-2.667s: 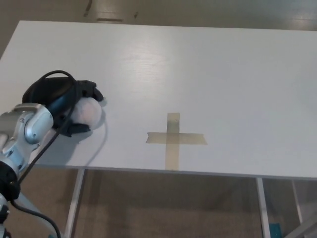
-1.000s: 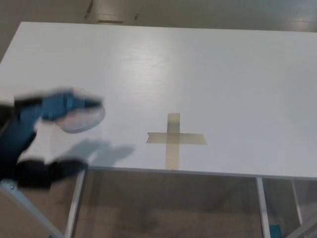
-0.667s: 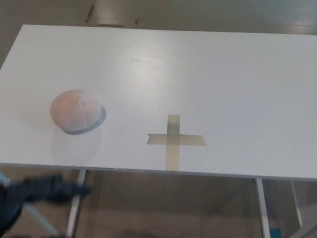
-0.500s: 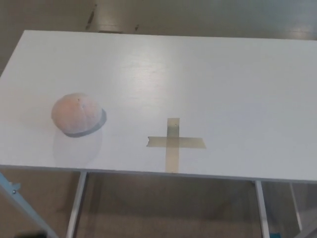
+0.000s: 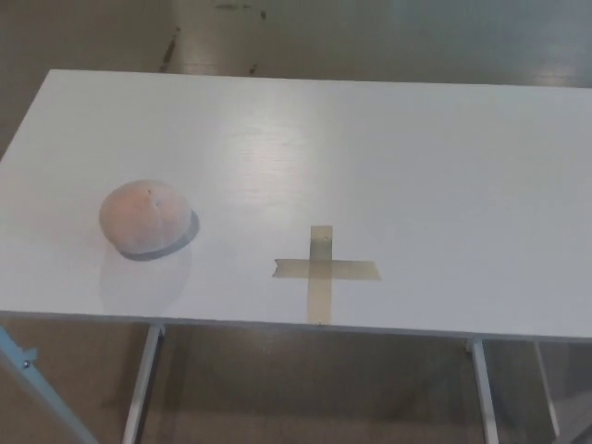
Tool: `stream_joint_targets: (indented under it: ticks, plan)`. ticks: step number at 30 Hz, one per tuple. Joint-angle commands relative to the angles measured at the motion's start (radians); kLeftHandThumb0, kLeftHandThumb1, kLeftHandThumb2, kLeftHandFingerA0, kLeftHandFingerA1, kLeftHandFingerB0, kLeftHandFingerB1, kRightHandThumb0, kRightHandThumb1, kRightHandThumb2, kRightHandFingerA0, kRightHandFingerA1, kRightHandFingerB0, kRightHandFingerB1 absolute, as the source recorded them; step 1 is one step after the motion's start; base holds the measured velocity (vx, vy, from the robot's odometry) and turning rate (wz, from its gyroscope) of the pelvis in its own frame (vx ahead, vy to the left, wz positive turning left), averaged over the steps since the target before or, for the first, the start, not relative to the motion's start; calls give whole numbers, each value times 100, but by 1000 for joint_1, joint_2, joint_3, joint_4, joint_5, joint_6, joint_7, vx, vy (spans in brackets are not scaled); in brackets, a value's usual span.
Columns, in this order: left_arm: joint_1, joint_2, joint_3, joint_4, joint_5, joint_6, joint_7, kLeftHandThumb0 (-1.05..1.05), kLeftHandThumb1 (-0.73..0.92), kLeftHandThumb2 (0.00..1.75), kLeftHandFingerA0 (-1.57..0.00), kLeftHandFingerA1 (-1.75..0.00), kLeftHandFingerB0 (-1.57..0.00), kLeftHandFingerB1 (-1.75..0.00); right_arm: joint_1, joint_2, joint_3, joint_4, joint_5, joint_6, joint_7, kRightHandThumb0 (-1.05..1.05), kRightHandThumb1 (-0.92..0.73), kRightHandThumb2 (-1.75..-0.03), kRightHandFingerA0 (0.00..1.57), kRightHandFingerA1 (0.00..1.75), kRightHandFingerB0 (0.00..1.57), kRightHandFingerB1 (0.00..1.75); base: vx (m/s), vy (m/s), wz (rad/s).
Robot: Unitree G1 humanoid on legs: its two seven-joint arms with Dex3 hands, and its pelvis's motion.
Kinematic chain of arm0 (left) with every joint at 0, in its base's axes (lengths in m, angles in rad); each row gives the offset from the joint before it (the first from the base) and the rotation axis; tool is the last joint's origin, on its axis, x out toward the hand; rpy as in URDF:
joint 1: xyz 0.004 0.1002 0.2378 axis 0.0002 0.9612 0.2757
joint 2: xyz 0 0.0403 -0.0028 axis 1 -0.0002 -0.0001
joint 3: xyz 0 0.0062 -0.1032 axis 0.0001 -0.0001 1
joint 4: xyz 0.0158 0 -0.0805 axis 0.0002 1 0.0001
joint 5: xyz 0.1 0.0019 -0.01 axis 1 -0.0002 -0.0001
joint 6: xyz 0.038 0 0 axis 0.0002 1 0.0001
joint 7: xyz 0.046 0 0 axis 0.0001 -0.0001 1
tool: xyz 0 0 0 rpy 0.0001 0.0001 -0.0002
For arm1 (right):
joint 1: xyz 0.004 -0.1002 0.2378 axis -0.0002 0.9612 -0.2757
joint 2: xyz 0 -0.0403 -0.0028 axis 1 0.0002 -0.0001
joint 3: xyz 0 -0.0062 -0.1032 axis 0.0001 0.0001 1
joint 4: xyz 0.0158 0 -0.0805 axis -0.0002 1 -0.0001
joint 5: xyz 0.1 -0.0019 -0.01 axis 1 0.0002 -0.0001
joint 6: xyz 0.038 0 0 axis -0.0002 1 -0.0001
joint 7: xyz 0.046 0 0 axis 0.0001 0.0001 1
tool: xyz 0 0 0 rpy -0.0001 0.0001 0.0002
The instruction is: Use the left hand to take the pink dumpling toy on a person's hand and put it on the desk.
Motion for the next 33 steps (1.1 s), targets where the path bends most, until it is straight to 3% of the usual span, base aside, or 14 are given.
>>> stream_joint_targets:
  ticks: [1,2,3,6,8,11,33]
  plan:
    - [-457,-47,-110,759,148,409,205,-52,50,83,-71,-65,-43,-50,41,42,-10,-5,-4,-63,-94,-23,-72,-61,71,48,54,42,0,0,0]
    - [-462,-47,-114,806,150,407,226,-52,50,83,-71,-65,-43,-50,43,44,-11,-5,-4,-66,-99,-23,-72,-61,71,48,54,42,0,0,0]
    - [-461,-43,-122,842,154,402,234,-47,60,59,-78,-53,-55,-39,44,46,-11,-6,-3,-69,-101,-23,-72,-61,71,48,53,42,0,0,0]
    - [-475,-17,-158,898,170,379,201,-44,61,60,-77,-48,-59,-41,29,48,-19,-8,5,-67,-93,-23,-72,-61,69,47,53,41,0,0,0]
    - [-489,4,-168,914,164,370,143,-40,65,60,-68,-42,-59,-40,20,44,-14,-8,1,-59,-90,-23,-72,-62,65,45,53,41,0,0,0]
    - [-507,24,-169,934,151,359,114,-40,68,61,-63,-41,-51,-37,7,44,-8,-8,-6,-49,-91,-24,-72,-62,64,45,53,41,0,0,0]
    - [-603,36,-205,1064,104,324,118,-40,69,61,-69,-42,-53,-38,-22,48,-19,-6,-4,-58,-107,-23,-72,-61,69,47,52,41,0,0,0]
